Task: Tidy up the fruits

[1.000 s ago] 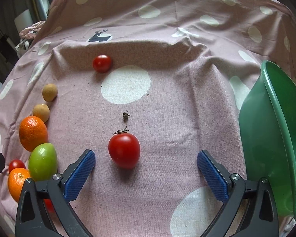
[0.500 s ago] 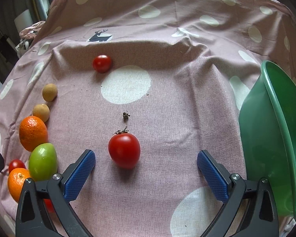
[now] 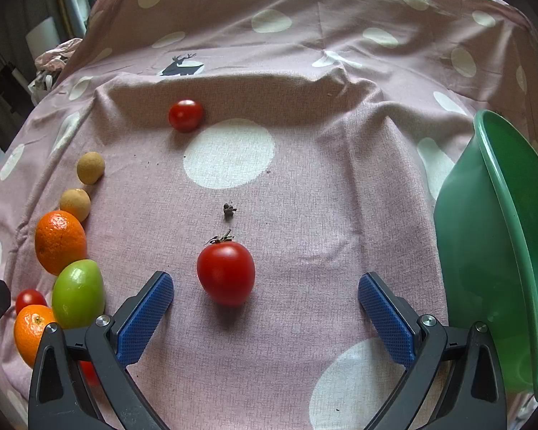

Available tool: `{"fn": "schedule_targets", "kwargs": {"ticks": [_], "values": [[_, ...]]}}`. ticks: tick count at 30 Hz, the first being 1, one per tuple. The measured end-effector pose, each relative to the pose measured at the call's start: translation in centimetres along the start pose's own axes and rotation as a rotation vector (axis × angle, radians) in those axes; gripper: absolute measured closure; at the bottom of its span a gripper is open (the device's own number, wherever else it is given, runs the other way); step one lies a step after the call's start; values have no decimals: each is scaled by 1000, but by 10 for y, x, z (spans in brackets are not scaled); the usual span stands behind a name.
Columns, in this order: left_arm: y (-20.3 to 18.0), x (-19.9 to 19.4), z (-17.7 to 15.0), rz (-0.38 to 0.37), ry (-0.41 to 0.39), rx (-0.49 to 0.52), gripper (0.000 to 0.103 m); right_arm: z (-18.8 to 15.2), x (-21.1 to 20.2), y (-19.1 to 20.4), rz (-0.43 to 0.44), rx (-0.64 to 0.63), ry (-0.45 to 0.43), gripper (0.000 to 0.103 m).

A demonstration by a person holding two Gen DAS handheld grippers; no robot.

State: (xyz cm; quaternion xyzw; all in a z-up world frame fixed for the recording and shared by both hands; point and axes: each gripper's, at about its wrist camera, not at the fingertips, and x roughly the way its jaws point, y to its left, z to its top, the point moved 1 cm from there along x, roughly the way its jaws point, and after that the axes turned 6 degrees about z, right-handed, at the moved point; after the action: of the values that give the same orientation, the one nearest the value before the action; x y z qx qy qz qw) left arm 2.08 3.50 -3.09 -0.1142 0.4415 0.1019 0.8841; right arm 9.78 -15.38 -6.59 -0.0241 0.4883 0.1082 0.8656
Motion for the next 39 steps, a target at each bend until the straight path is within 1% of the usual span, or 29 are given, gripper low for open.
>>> {"fn": "schedule_targets", "kwargs": {"ticks": [17,23,39], "values": [[5,1,1,-12,10,-9,33,0,0,0,0,0,0,1],[0,0,-1,-11,8,16,33,0,0,0,0,0,0,1],[-3,3,-3,5,19,34,33,0,0,0,0,0,0,1]]}}
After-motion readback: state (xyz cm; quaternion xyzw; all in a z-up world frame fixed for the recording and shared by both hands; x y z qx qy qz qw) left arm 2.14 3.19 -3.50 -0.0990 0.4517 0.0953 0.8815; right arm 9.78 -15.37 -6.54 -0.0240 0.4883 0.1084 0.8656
